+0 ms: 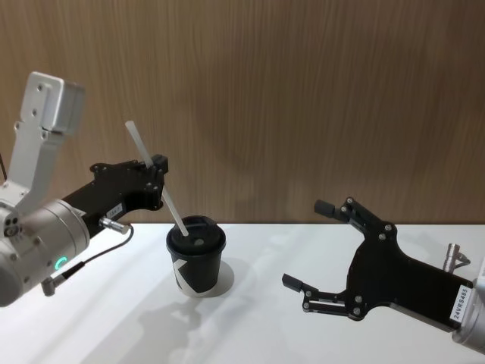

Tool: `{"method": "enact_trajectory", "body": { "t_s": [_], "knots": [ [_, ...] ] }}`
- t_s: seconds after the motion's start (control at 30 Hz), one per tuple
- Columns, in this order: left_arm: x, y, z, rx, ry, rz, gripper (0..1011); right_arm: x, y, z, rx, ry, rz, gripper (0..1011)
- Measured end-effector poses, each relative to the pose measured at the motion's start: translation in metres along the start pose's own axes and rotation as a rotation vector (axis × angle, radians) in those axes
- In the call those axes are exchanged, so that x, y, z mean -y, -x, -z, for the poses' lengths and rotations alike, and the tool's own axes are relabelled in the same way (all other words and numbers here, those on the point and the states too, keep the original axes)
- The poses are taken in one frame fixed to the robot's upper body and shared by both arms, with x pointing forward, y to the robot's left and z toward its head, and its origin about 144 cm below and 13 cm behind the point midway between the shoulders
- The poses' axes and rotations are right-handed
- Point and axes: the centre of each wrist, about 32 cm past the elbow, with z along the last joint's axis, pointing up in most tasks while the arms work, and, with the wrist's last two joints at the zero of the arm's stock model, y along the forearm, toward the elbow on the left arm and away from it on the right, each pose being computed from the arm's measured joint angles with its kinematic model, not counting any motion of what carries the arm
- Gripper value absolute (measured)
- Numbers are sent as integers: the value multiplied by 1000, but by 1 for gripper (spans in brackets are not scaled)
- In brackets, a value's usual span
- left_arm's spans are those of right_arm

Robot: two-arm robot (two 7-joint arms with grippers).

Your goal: Pick up the straw with one hand, pass it to the other hand, and insert it into the cup.

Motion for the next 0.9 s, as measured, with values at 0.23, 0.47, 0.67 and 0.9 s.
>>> {"method": "enact_trajectory", "body": {
  "t_s": [0.23,0.47,0.67,0.9],
  "knots": [
    [7,-2,-1,-2,-8,3,7,0,0,0,0,0,0,1001],
    [15,-4,-1,-11,-14,12,7,0,0,0,0,0,0,1001],
    [20,-5,-1,-15,-22,12,6,0,0,0,0,0,0,1001],
    [24,-7,-1,-15,-35,6,6,0,0,0,0,0,0,1001]
  ]
}}
